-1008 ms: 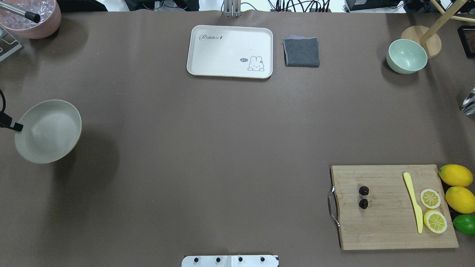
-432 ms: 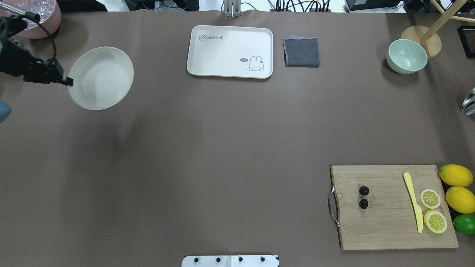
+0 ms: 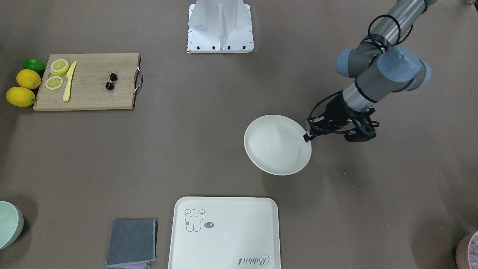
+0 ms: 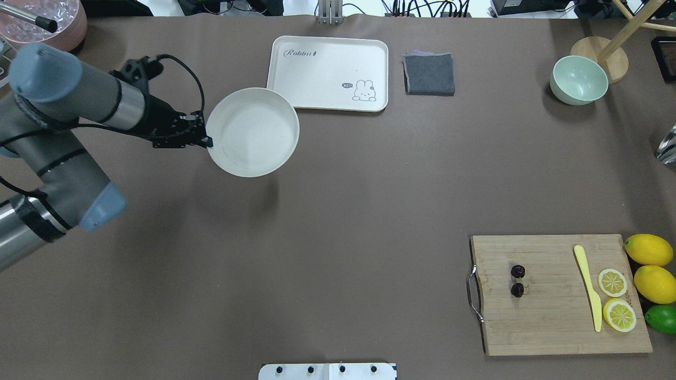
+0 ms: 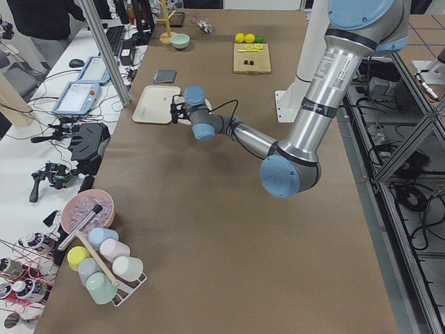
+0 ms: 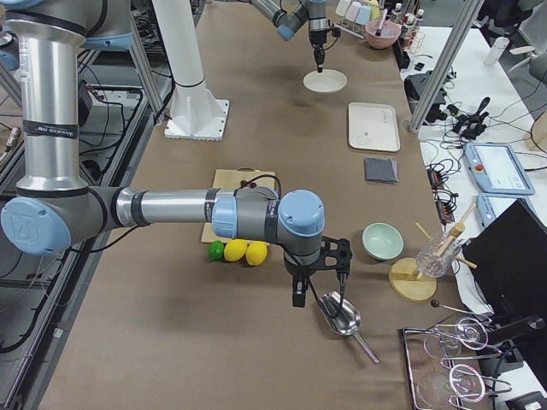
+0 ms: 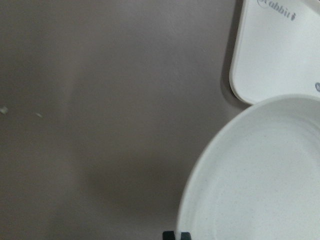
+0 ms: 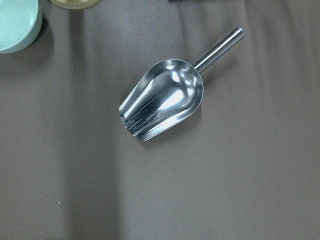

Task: Place red cherry on plate
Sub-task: 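Slide the white bowl with the left gripper toward the table center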

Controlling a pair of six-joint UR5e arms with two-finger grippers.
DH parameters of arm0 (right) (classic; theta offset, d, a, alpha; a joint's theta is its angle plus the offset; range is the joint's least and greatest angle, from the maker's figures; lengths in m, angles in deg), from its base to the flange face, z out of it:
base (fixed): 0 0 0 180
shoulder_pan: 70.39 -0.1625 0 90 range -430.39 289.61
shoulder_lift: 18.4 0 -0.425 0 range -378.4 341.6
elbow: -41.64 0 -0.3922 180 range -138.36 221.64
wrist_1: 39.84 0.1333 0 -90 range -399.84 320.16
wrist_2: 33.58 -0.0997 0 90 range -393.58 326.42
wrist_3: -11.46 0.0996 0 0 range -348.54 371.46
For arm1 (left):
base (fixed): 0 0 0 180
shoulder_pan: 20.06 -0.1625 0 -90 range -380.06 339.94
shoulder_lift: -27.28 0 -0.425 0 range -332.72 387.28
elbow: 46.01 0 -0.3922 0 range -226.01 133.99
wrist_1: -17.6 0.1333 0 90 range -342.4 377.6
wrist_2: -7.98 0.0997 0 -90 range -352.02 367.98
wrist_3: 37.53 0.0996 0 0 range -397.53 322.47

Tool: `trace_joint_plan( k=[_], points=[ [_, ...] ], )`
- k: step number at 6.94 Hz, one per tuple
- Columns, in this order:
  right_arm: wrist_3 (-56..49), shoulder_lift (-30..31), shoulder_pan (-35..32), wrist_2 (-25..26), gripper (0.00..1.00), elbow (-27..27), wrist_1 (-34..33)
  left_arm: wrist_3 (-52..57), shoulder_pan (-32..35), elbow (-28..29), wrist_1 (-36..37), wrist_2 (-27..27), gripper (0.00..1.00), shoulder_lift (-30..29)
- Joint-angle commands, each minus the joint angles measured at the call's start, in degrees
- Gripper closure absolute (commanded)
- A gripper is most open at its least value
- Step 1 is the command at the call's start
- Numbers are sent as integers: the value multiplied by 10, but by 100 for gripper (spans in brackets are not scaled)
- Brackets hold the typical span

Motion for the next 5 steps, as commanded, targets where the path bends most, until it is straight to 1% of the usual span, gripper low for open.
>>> trace_joint_plan(
  k=[1,2,3,4,5],
  points=[
    [0,1,0,0,0,0,0,-47,-93,-62,117,88,100,-37],
    [0,2,0,-2,0,0,0,-55,-135,-57,119,133,100,-42],
    [1,1,1,-3,0,0,0,-55,-161,-39,121,166,100,-51],
    [2,-2,2,-10,0,-5,0,-54,-165,-17,120,173,100,-60],
    [20,-3,10,-22,0,-16,0,-52,-169,-14,120,173,100,-59]
  ],
)
